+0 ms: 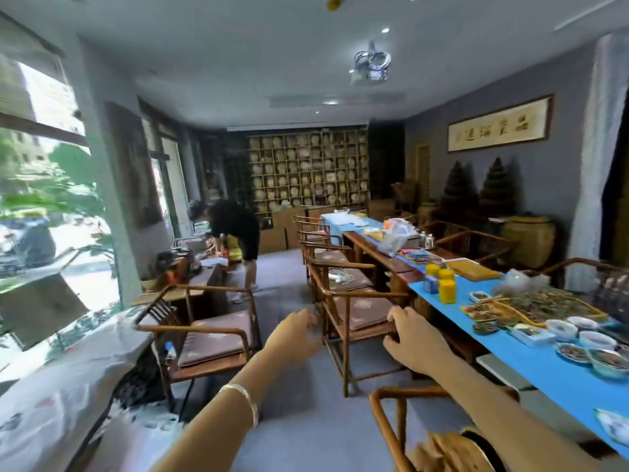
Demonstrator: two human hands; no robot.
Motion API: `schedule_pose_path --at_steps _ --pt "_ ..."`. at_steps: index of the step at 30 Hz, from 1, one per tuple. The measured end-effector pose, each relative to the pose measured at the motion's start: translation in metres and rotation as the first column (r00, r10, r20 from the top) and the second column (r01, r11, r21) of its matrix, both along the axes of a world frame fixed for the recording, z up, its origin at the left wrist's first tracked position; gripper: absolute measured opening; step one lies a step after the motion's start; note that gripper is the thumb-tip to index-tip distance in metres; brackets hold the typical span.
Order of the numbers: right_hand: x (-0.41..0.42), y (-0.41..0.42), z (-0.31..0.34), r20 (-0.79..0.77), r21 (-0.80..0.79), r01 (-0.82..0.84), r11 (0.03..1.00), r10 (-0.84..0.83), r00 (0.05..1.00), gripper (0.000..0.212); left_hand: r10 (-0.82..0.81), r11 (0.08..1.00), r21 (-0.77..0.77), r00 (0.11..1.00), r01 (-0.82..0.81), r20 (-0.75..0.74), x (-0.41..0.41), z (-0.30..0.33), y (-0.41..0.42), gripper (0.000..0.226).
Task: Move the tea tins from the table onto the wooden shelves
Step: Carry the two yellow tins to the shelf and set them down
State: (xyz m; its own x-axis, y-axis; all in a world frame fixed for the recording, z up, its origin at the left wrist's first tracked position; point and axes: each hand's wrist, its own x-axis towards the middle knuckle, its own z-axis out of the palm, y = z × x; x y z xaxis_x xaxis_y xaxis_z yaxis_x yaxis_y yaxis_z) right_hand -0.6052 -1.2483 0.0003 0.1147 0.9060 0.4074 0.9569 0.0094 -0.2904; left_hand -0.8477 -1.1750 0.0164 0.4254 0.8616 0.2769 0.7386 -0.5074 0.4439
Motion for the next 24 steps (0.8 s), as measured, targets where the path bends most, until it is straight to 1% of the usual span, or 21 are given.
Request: schedule_pose_path --at_steps 2,5,10,15,18,20,24 --pt "-0.015 0.041 -0.007 -0.001 -0.03 -0.022 0.999 0.022 1.0 0.032 0.032 0.999 -0.025 0.999 -0.032 0.005 -0.013 -0.012 0.03 0.045" --pt "-0.034 0.098 -0.017 -0.015 -0.066 -0.061 0.996 0.06 0.998 0.035 0.027 0.999 -0.038 1.0 -0.027 -0.005 -0.022 -0.025 0.077 0.048" --pt "-0.028 0.209 -0.024 -0.037 -0.054 -0.1 0.994 0.098 0.994 0.032 0.064 0.998 0.008 0.995 -0.064 -0.076 -0.005 -0.02 0.187 0.044" --pt "0.021 0.322 -0.016 -0.034 -0.072 -0.063 0.995 0.061 0.998 0.032 0.019 1.0 0.003 0.98 -0.018 -0.201 0.039 -0.001 0.306 0.041" --pt "0.047 0.379 -0.012 -0.045 -0.041 -0.046 0.998 0.045 0.998 0.031 -0.005 1.0 0.002 0.982 0.006 -0.189 0.065 0.009 0.368 0.039" --pt "0.056 0.41 -0.018 -0.028 -0.065 -0.036 0.997 0.034 0.999 0.034 -0.057 0.998 -0.016 0.978 0.055 -0.2 0.081 0.006 0.403 0.041" --pt "0.072 0.464 -0.04 0.007 -0.143 -0.004 0.99 0.005 1.0 0.04 -0.179 0.984 -0.052 0.942 0.172 -0.282 0.116 -0.011 0.471 0.039"
